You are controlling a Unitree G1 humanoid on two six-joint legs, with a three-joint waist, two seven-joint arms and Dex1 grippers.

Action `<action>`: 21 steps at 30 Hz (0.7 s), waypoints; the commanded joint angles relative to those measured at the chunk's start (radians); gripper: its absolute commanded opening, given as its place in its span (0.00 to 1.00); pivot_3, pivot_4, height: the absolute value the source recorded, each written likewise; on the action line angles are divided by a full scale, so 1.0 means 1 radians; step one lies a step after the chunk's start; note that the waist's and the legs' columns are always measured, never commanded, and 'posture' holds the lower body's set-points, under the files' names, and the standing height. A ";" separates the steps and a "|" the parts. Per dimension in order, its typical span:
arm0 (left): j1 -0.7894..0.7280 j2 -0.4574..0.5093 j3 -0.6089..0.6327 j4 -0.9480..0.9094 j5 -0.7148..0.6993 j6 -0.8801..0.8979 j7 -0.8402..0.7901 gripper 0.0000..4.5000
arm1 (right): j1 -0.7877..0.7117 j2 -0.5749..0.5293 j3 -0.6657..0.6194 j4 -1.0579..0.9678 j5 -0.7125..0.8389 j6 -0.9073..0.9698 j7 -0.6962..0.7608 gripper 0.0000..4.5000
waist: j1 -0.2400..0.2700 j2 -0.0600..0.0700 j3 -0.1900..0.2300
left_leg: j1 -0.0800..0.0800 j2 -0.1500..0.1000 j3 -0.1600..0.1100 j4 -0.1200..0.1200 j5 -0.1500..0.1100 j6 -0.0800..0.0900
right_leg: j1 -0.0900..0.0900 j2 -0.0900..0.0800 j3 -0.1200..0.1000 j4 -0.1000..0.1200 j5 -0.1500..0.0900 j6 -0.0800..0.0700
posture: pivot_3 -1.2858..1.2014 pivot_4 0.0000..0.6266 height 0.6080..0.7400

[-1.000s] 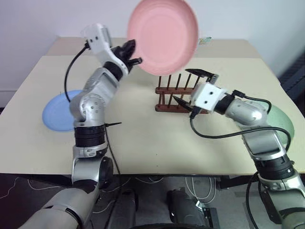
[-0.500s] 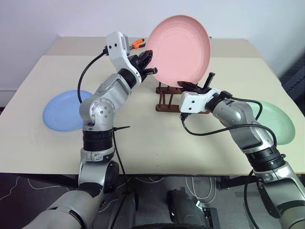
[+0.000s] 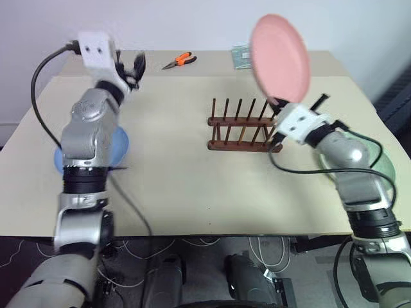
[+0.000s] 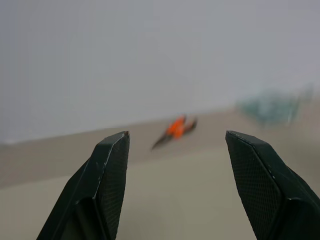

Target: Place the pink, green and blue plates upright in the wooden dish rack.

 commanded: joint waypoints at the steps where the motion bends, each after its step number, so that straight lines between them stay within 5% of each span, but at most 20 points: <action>1: 0.127 -0.020 -0.066 -0.052 -0.050 -0.107 -0.257 0.69 | -0.007 0.020 -0.172 -0.127 0.392 0.242 0.105 0.00 | 0.006 0.000 0.000 | -0.001 0.000 0.000 0.000 0.000 0.000 | 0.000 0.000 0.000 -0.001 0.000 0.000 | 0.52 0.24 1.00; 6: 0.251 -0.016 -0.132 -0.113 -0.051 -0.155 -0.461 0.69 | -0.027 0.002 -0.269 -0.122 0.630 0.426 0.148 0.00 | 0.003 -0.001 0.002 | -0.002 0.000 -0.001 0.000 0.000 0.000 | -0.001 -0.001 -0.001 -0.001 -0.001 -0.004 | 0.52 0.24 1.00; 21: 0.329 -0.062 -0.129 -0.170 -0.034 -0.124 -0.488 0.69 | -0.001 0.012 -0.301 0.007 0.744 0.510 0.192 0.00 | -0.001 0.002 0.002 | -0.001 0.001 0.000 0.000 0.000 0.000 | -0.002 0.000 0.000 0.001 0.001 -0.002 | 0.52 0.24 1.00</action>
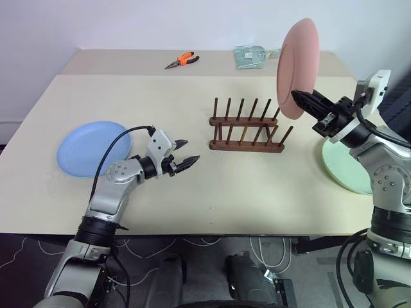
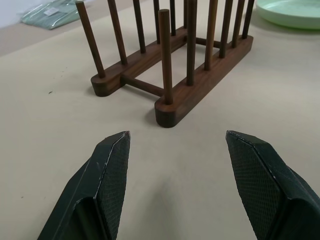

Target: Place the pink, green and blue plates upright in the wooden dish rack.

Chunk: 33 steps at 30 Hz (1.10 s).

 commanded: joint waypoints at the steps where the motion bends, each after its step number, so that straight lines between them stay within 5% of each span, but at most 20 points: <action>1: 0.012 -0.004 0.017 -0.049 -0.003 0.007 -0.003 0.69 | 0.008 -0.001 -0.028 0.007 0.060 0.021 0.024 0.00 | 0.001 0.000 0.000 | 0.000 0.000 0.000 0.000 0.000 0.000 | 0.000 0.000 0.000 0.000 0.000 0.000 | 0.52 0.24 1.00; 10: 0.026 -0.008 0.008 -0.079 0.001 0.029 -0.019 0.69 | 0.005 0.004 -0.039 0.120 0.091 0.045 0.015 0.00 | 0.000 0.000 0.000 | 0.000 0.000 0.000 0.000 0.000 0.000 | 0.000 0.000 0.000 0.000 0.000 0.000 | 0.52 0.24 1.00; 15: 0.020 -0.012 0.015 -0.069 -0.009 0.066 -0.030 0.71 | -0.004 -0.017 -0.007 0.131 0.010 -0.023 0.012 0.44 | 0.000 0.000 0.000 | 0.000 0.000 0.000 0.000 0.000 0.000 | 0.000 0.000 0.000 0.000 0.000 0.000 | 0.52 0.24 1.00; 17: 0.014 -0.015 0.030 -0.060 -0.019 0.092 -0.022 0.83 | -0.003 -0.032 0.010 0.124 -0.049 -0.076 0.003 0.67 | -0.001 0.000 0.000 | 0.000 0.000 0.000 0.000 0.000 0.000 | 0.000 0.000 0.000 0.000 0.000 0.000 | 0.52 0.24 1.00; 19: 0.010 -0.016 0.043 -0.055 -0.019 0.098 -0.012 1.00 | 0.004 -0.055 0.015 0.115 -0.102 -0.128 0.002 0.67 | -0.001 0.001 0.000 | 0.000 0.000 0.000 0.000 0.000 0.000 | 0.000 0.000 0.000 0.000 0.000 0.000 | 0.52 0.24 1.00; 28: 0.012 0.010 0.125 -0.020 0.007 0.047 0.055 1.00 | 0.257 -0.247 -0.142 0.043 -0.182 -0.164 0.043 0.67 | 0.005 0.001 0.000 | -0.001 0.000 0.000 0.000 0.000 0.000 | 0.000 0.000 0.000 0.000 0.000 0.001 | 0.52 0.24 1.00; 33: 0.019 0.002 0.052 -0.125 -0.045 0.068 -0.081 1.00 | 0.484 -0.320 -0.051 0.127 -0.407 -0.252 0.008 0.67 | 0.003 0.001 0.000 | 0.000 0.000 0.001 0.000 0.000 0.000 | 0.001 0.000 0.000 -0.001 -0.002 -0.002 | 0.52 0.24 1.00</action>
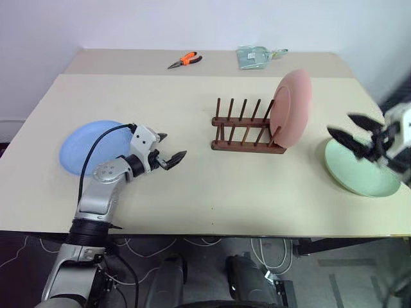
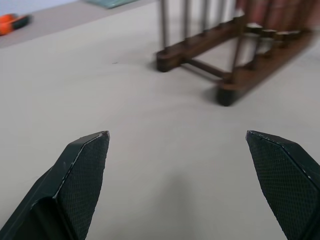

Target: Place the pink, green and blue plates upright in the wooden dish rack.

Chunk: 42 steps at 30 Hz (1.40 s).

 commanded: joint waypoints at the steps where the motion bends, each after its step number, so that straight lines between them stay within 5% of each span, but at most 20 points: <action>1: -0.025 -0.021 -0.063 -0.103 -0.035 -0.001 -0.078 1.00 | 0.045 -0.002 0.052 0.027 -0.109 -0.052 -0.039 0.67 | -0.006 0.001 0.000 | 0.000 0.000 0.001 0.001 0.000 0.000 | 0.000 0.000 0.001 0.000 0.000 0.000 | 0.52 0.24 1.00; 7: -0.070 -0.093 -0.163 -0.172 -0.036 0.018 -0.121 1.00 | 0.021 0.066 0.187 0.102 -0.290 -0.093 -0.203 0.62 | -0.015 0.002 -0.001 | 0.003 0.001 0.004 0.002 0.000 0.000 | 0.001 0.001 0.004 0.001 0.000 -0.001 | 0.52 0.24 1.00; 10: -0.072 -0.105 -0.182 -0.183 -0.032 0.024 -0.126 1.00 | -0.001 0.101 0.180 0.114 -0.286 -0.087 -0.235 0.38 | -0.010 0.002 -0.001 | 0.003 0.001 0.004 0.002 0.000 0.000 | 0.001 0.001 0.005 0.001 0.000 -0.001 | 0.52 0.24 1.00; 13: -0.066 -0.103 -0.187 -0.183 -0.027 0.025 -0.129 1.00 | -0.003 0.105 0.182 0.108 -0.297 -0.086 -0.241 0.02 | -0.006 0.002 -0.001 | 0.002 0.001 0.004 0.003 0.000 0.000 | 0.001 0.001 0.005 0.001 0.000 0.000 | 0.52 0.24 1.00; 20: -0.053 -0.078 -0.174 -0.159 0.012 -0.015 -0.117 1.00 | -0.046 0.116 0.111 0.004 -0.274 -0.130 -0.287 0.01 | -0.007 0.002 -0.001 | 0.002 0.000 0.003 0.004 0.000 0.000 | 0.001 0.001 0.005 0.001 0.000 -0.001 | 0.52 0.24 1.00; 24: -0.068 -0.075 -0.128 -0.066 0.076 -0.090 -0.029 1.00 | -0.268 0.127 0.021 -0.088 -0.212 -0.163 -0.389 0.01 | -0.020 0.008 0.002 | 0.002 0.000 0.004 0.004 0.000 0.000 | 0.000 0.001 0.006 0.002 0.000 -0.001 | 0.52 0.24 1.00; 29: -0.098 -0.074 -0.073 0.049 0.110 -0.162 0.060 1.00 | -0.564 0.201 -0.037 -0.267 0.135 0.002 -0.381 0.01 | -0.027 0.009 0.002 | 0.001 0.001 -0.001 0.003 0.000 0.000 | 0.000 0.003 0.002 0.003 0.002 0.004 | 0.52 0.24 1.00; 35: -0.083 -0.082 -0.057 0.065 0.094 -0.199 0.058 1.00 | -0.646 0.323 -0.024 -0.458 0.779 0.279 -0.403 0.01 | -0.004 0.007 0.002 | -0.001 0.000 -0.003 0.003 -0.001 0.002 | 0.001 0.000 -0.001 0.001 0.002 0.004 | 0.52 0.24 1.00; 42: -0.031 -0.094 -0.060 -0.019 0.067 -0.175 0.037 1.00 | -0.613 0.519 0.119 -0.412 0.852 0.307 -0.557 0.01 | -0.003 0.007 0.002 | -0.001 0.001 -0.003 0.004 -0.001 0.002 | 0.000 0.000 -0.001 0.002 0.001 0.001 | 0.52 0.24 1.00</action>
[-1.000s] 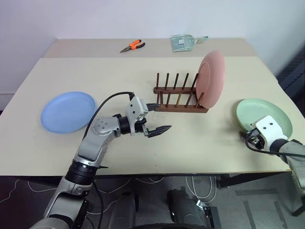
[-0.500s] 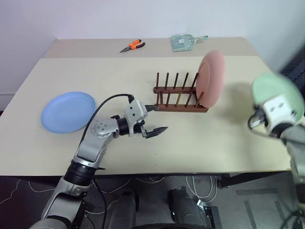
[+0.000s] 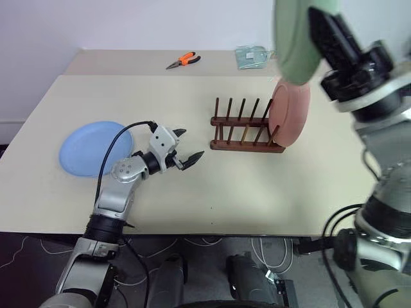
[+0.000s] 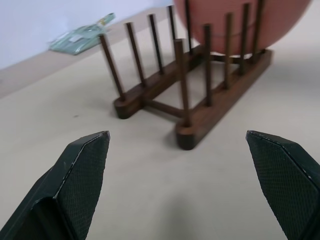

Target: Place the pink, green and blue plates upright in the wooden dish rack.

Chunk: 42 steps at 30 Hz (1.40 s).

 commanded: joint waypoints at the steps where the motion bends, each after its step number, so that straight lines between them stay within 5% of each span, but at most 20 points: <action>1: 0.009 0.000 0.008 -0.075 -0.025 0.002 -0.012 1.00 | 0.018 0.033 0.029 0.027 -0.013 -0.007 -0.035 0.01 | 0.001 0.000 0.000 | 0.000 0.000 0.000 0.000 0.000 0.000 | 0.000 0.000 0.000 0.000 0.000 0.000 | 0.52 0.24 1.00; 25: 0.022 -0.003 -0.003 -0.118 -0.032 0.043 -0.042 1.00 | 0.014 0.122 0.037 0.356 -0.140 -0.013 -0.048 0.01 | -0.005 0.001 0.000 | 0.000 0.000 0.000 -0.001 0.000 0.000 | -0.001 0.001 0.000 0.001 0.001 0.002 | 0.52 0.24 1.00; 29: 0.022 -0.005 -0.005 -0.120 -0.027 0.044 -0.038 1.00 | -0.008 0.097 0.065 0.371 -0.217 -0.028 -0.001 0.31 | -0.005 0.001 0.000 | 0.000 0.000 0.001 -0.001 0.000 0.000 | -0.001 0.001 0.000 0.000 0.001 0.002 | 0.52 0.24 1.00; 32: 0.024 -0.005 -0.004 -0.123 -0.023 0.054 -0.029 1.00 | -0.014 0.037 0.131 0.343 -0.365 -0.090 0.063 0.65 | -0.005 0.001 0.000 | 0.000 0.000 0.001 -0.001 0.000 0.000 | -0.001 0.001 0.000 0.000 0.001 0.002 | 0.52 0.24 1.00; 39: 0.021 -0.009 0.027 -0.121 -0.063 0.101 -0.015 1.00 | -0.037 -0.021 0.145 0.322 -0.525 -0.202 0.121 0.65 | -0.005 0.001 0.000 | 0.000 0.000 0.001 -0.001 0.000 0.000 | -0.001 0.001 0.000 0.000 0.001 0.002 | 0.52 0.24 1.00; 42: -0.005 -0.023 0.142 -0.091 -0.123 0.161 0.088 1.00 | -0.053 -0.121 0.133 0.264 -0.610 -0.261 0.177 0.71 | -0.003 0.001 0.001 | 0.000 0.000 0.001 -0.001 0.000 0.000 | -0.001 0.001 0.000 0.000 0.001 0.002 | 0.52 0.24 1.00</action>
